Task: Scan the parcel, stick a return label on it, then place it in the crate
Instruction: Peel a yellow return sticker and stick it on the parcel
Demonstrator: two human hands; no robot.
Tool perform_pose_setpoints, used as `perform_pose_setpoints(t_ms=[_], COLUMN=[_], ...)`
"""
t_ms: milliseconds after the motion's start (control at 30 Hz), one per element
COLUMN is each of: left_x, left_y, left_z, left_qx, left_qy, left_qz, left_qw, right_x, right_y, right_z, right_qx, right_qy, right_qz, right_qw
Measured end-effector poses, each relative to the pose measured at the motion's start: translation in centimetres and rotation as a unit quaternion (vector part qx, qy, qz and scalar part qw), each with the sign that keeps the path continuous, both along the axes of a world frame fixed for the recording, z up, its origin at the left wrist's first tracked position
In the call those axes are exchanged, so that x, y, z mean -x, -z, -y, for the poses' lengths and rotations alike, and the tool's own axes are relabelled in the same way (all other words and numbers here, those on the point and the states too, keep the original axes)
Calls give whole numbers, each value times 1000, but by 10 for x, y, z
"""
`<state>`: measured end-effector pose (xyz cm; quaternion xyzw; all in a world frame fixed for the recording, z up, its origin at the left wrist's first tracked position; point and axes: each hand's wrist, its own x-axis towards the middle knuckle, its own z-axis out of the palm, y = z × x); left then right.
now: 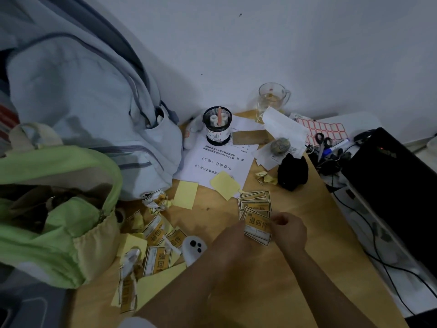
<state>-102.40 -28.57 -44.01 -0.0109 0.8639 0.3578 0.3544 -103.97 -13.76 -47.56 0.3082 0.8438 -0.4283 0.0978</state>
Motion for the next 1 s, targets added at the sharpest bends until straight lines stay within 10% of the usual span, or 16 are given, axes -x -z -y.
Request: perform_pose_setpoints(t_ms=[467,800,1000], left_x=[-10,-32,-81], left_y=[-22,-129,-197], left_z=[5,60,99], left_qx=[-77,-252,-291], left_qy=[-94,-381,-351], left_qz=[-15,-44,-138], left_qw=[992,889,879], right_x=[-7,-35,-80], right_y=[-46,-160,-243], right_z=[-32,35,77], right_qx=[220,303,283], right_qy=[95,-45,-130], right_qz=[-41,-105,-175], right_qw=[970,946,934])
